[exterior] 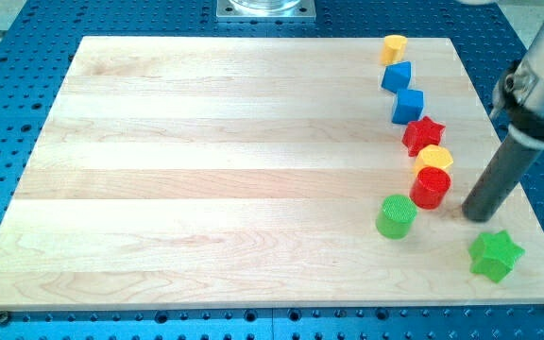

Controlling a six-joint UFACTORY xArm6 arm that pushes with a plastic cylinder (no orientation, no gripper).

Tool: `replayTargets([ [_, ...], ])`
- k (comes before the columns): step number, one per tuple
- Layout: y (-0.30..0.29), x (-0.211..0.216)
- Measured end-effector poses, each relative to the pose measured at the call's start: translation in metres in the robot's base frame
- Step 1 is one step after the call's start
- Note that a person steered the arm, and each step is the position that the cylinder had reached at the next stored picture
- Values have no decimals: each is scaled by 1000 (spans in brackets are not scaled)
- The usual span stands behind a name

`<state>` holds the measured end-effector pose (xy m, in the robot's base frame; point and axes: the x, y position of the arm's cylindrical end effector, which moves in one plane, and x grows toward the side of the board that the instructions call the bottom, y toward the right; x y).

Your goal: Move the red circle towards the bottom left corner of the board

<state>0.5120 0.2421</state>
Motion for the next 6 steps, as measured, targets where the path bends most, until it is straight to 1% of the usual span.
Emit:
replayTargets([
  [2,-156,-26],
  [3,-285,-29],
  [4,-353,-32],
  [5,-365,-29],
  [6,-401,-4],
])
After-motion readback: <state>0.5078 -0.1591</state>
